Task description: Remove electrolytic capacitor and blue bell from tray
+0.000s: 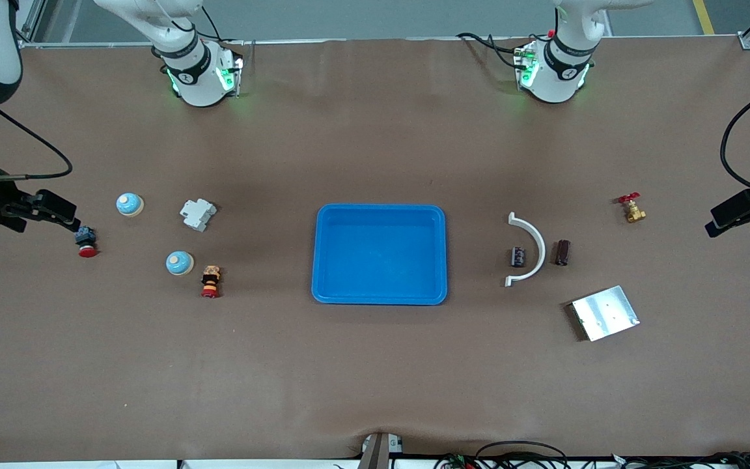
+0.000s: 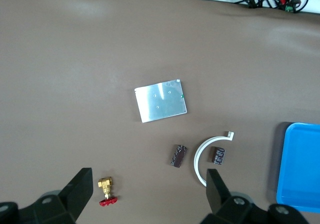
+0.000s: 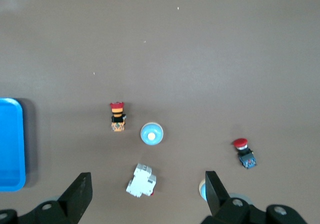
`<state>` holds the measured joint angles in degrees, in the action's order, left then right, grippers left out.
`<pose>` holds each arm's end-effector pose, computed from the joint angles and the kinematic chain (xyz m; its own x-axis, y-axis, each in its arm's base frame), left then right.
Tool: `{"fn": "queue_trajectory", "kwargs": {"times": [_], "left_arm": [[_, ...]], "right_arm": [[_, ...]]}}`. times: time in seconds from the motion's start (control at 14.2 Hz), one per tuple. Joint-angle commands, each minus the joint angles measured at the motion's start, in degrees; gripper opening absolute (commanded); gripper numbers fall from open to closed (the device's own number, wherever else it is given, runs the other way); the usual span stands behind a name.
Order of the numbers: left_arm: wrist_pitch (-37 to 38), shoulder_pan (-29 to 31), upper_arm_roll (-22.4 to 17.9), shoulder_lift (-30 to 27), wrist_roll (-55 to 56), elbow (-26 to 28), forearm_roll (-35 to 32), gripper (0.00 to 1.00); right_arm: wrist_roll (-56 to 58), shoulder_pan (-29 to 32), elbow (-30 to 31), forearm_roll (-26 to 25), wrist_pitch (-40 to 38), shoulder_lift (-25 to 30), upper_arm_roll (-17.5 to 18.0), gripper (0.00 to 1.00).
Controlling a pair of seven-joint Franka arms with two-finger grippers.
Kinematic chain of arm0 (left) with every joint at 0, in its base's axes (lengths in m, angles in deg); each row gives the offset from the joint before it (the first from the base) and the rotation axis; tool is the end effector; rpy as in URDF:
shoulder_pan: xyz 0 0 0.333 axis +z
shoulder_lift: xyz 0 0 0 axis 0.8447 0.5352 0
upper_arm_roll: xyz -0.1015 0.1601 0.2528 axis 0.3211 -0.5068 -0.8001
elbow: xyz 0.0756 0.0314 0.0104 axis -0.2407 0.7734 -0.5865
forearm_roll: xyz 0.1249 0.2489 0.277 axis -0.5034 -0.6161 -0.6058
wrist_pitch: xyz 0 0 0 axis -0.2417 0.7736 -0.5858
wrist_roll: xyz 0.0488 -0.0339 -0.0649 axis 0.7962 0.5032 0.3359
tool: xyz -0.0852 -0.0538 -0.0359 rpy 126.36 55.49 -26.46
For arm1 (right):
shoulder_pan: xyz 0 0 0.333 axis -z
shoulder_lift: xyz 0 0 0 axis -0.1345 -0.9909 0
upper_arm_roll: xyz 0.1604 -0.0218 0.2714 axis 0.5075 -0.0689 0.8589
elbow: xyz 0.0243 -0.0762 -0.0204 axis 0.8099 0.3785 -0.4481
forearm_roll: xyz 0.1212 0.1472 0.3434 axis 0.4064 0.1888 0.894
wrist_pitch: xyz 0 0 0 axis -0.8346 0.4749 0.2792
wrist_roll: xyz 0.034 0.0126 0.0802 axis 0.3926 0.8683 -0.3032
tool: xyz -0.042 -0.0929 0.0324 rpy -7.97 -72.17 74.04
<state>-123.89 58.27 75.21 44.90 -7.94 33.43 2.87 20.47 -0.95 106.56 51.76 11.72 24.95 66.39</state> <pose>0.6139 0.0284 0.6096 0.9864 0.0903 0.1376 0.0847 -0.9953 0.0463 0.5971 -0.0174 0.5752 0.9991 -0.0111 0.0414 -0.0106 -0.9999 -0.0120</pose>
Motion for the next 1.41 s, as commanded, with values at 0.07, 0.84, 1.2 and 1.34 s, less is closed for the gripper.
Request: {"fn": "queue_trajectory", "kwargs": {"times": [0.07,0.84,1.2,1.34], "left_arm": [[0.51,-0.01,0.35,-0.48,0.21,-0.67,-1.66,1.0],[0.6,-0.27,0.53,-0.57,0.91,-0.32,-1.58,1.0],[1.13,-0.27,1.49,-1.71,1.0,0.74,-1.4,1.0],[0.43,-0.09,1.93,-3.72,1.0,4.06,-1.4,1.0]], "right_arm": [[0.79,0.96,-1.76,0.36,-2.82,0.23,0.46,1.0],[0.09,1.66,-1.85,3.78,-8.45,3.66,-0.24,1.0],[0.09,1.84,-1.67,3.78,-8.89,3.93,-0.24,1.0],[0.09,1.84,-1.67,3.78,-9.07,4.27,-0.24,1.0]]}}
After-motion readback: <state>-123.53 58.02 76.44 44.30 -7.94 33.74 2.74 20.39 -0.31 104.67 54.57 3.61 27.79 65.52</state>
